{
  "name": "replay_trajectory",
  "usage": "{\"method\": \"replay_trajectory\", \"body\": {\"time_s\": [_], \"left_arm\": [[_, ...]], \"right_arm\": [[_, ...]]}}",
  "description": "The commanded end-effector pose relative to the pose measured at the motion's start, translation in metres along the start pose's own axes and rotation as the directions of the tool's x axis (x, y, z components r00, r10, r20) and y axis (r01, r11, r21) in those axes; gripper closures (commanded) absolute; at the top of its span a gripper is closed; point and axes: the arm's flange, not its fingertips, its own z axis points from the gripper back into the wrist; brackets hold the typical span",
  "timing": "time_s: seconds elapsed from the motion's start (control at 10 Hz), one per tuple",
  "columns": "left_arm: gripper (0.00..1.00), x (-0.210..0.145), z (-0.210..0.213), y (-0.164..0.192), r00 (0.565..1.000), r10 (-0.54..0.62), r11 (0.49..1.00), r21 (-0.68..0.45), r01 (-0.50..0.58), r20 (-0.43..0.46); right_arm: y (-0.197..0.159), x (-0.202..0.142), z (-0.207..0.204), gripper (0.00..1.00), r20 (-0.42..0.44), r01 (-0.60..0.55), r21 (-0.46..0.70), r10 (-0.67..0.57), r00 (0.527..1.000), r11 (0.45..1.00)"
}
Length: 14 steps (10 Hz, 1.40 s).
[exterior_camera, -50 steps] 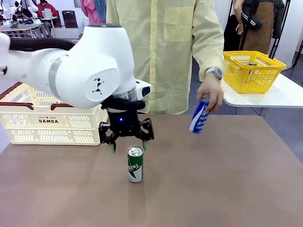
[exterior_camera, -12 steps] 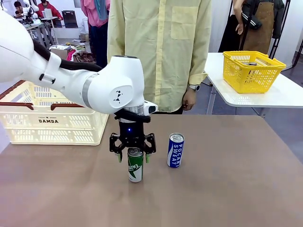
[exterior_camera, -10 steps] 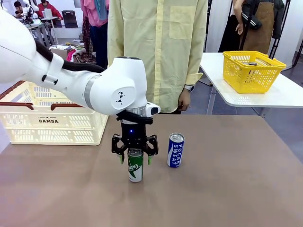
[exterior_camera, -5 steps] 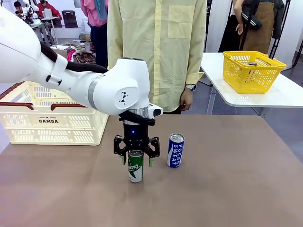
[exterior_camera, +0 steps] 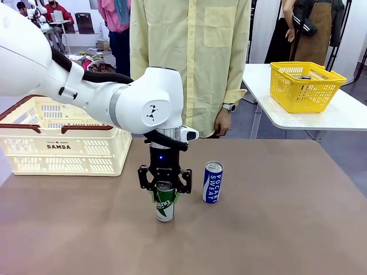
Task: Place the drinks into the Shopping basket.
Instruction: Pick up one drink and place it into the Shopping basket.
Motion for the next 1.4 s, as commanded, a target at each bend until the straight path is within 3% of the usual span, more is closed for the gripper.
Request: {"method": "replay_trajectory", "body": {"time_s": [0.0, 0.3, 0.5, 0.8, 1.0, 1.1, 1.2, 1.3], "left_arm": [[1.00, -0.003, 0.000, 0.002, 1.000, 0.001, 0.999, -0.036, -0.001, -0.009], [1.00, -0.010, 0.019, 0.011, 1.000, 0.015, 0.997, -0.072, -0.013, 0.021], [1.00, -0.029, 0.080, 0.019, 0.989, 0.054, 0.996, -0.074, -0.044, 0.140], [1.00, -0.036, 0.162, 0.035, 0.996, -0.027, 0.996, -0.088, 0.034, 0.086], [1.00, -0.027, 0.176, 0.048, 0.996, -0.060, 0.989, -0.129, 0.068, 0.061], [1.00, -0.023, 0.170, 0.054, 0.996, -0.003, 0.987, -0.163, 0.018, 0.092], [1.00, -0.040, 0.179, 0.043, 0.994, -0.022, 0.996, -0.088, 0.031, 0.104], [1.00, -0.040, 0.179, 0.043, 0.994, -0.022, 0.996, -0.088, 0.031, 0.104]], "right_arm": [[0.003, 0.003, -0.001, 0.00, 0.011, -0.018, 0.020, 0.018, 1.000, 1.000], [0.003, 0.003, -0.001, 0.00, 0.011, -0.018, 0.020, 0.018, 1.000, 1.000], [0.003, 0.003, -0.001, 0.00, 0.011, -0.018, 0.020, 0.018, 1.000, 1.000], [0.003, 0.003, -0.001, 0.00, 0.011, -0.018, 0.020, 0.018, 1.000, 1.000], [0.003, 0.003, -0.001, 0.00, 0.011, -0.018, 0.020, 0.018, 1.000, 1.000], [0.003, 0.003, -0.001, 0.00, 0.011, -0.018, 0.020, 0.018, 1.000, 1.000], [0.003, 0.003, -0.001, 0.00, 0.011, -0.018, 0.020, 0.018, 1.000, 1.000], [0.003, 0.003, -0.001, 0.00, 0.011, -0.018, 0.020, 0.018, 1.000, 1.000]]}}
